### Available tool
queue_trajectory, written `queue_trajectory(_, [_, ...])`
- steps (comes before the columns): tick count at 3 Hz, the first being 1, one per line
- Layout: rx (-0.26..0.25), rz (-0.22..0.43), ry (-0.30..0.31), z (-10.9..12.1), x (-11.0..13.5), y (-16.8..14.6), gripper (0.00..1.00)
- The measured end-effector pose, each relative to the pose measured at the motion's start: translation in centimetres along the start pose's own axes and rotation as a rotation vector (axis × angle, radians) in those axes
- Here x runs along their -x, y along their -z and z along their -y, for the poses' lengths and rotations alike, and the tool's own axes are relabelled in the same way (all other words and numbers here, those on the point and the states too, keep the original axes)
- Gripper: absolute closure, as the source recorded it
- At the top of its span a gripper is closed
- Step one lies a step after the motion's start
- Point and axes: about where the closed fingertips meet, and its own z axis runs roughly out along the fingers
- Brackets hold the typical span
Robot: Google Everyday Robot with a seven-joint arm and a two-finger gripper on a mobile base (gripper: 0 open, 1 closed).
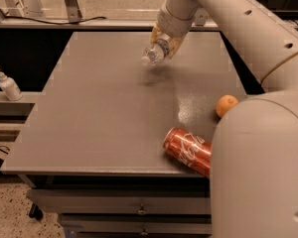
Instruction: Pick water bottle
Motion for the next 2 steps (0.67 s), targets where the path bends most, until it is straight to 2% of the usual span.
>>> queue_trajectory(1, [-0.103,0.096,-0.036,1.58,3.49,2.11,1.0])
queue_trajectory(2, [-0.103,0.096,-0.036,1.58,3.49,2.09,1.0])
